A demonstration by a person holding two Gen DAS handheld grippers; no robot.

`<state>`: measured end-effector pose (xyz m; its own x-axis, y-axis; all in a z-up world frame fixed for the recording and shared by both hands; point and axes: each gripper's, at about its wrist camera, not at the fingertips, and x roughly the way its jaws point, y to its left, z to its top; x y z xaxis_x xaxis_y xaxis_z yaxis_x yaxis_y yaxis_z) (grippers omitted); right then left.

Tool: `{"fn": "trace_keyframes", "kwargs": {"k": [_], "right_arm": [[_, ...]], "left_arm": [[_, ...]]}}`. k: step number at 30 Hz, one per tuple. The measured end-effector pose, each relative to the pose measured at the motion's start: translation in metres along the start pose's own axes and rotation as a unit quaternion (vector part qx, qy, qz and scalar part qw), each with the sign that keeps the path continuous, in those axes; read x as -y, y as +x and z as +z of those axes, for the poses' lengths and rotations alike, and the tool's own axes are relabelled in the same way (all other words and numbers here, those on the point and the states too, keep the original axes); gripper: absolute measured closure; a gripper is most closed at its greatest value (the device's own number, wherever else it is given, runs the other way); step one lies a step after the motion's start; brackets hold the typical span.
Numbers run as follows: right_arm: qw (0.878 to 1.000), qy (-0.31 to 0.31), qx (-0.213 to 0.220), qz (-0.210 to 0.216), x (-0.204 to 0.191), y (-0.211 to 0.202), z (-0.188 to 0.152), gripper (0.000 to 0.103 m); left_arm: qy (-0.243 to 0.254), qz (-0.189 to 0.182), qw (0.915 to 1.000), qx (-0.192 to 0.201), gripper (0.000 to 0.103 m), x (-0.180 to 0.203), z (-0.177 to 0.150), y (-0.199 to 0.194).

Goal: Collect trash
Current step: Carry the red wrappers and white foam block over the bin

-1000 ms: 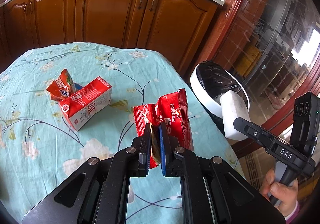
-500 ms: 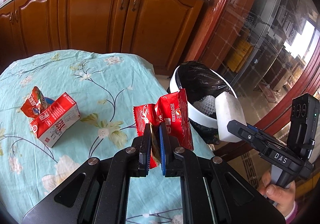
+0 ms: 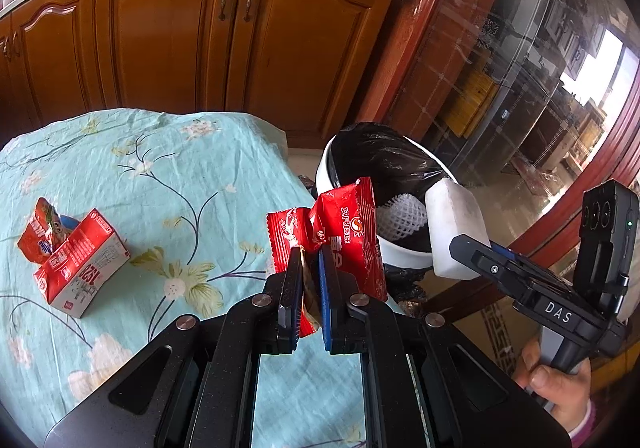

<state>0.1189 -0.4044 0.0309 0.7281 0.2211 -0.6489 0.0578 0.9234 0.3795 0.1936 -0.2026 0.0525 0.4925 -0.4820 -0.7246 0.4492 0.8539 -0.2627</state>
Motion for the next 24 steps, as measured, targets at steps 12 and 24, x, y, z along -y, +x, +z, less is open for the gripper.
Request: {"fn": "trace_keyframes", "kwargs": {"k": [12, 24], "right_arm": [[1.0, -0.002, 0.002, -0.021, 0.015, 0.0, 0.012, 0.046], [0.999, -0.012, -0.009, -0.044, 0.035, 0.009, 0.031, 0.046]], "left_arm": [[0.03, -0.007, 0.9995, -0.005, 0.097, 0.029, 0.028, 0.02], [0.063, 0.001, 0.9977, -0.025, 0.097, 0.051, 0.055, 0.058]]}}
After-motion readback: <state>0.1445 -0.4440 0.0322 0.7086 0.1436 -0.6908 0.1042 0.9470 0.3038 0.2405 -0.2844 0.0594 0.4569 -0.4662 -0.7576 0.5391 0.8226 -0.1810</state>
